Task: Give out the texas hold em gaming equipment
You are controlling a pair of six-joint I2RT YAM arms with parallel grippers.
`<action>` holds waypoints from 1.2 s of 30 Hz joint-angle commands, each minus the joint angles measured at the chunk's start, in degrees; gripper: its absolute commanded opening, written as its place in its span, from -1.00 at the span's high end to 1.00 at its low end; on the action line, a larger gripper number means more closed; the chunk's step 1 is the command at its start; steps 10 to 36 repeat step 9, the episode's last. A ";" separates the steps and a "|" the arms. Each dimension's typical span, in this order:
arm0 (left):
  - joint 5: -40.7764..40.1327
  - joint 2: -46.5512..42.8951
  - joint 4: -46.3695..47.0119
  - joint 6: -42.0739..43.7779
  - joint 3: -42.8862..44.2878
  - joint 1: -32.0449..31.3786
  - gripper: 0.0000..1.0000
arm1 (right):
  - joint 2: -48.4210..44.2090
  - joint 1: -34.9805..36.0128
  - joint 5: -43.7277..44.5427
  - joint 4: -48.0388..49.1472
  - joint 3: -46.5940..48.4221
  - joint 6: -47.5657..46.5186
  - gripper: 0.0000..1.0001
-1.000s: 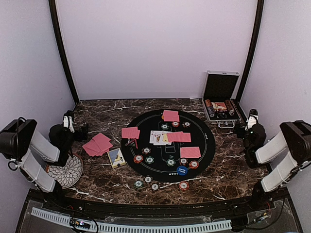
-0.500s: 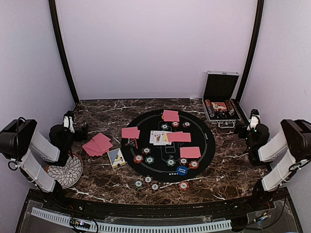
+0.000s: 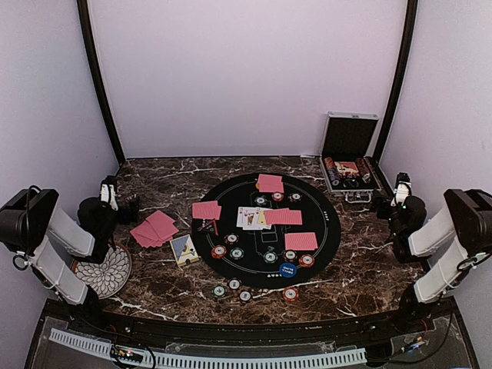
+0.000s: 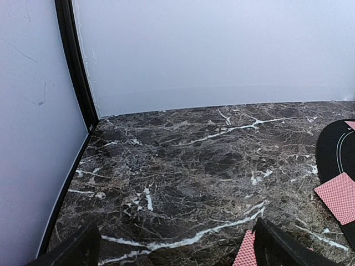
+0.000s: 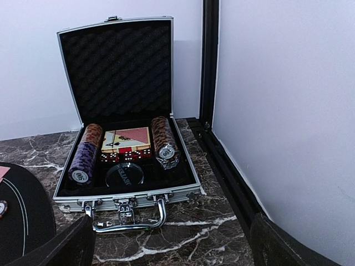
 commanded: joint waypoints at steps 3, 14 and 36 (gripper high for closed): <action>0.22 -0.15 -0.05 0.67 0.72 -0.21 -0.98 | 0.33 0.10 -0.54 1.95 0.25 0.22 -0.97; 0.24 -0.20 -0.05 0.67 0.73 -0.22 -0.98 | 0.19 -0.17 -1.02 2.10 0.06 0.31 -0.97; 0.24 -0.20 -0.05 0.67 0.73 -0.22 -0.98 | 0.19 -0.17 -1.02 2.10 0.06 0.31 -0.97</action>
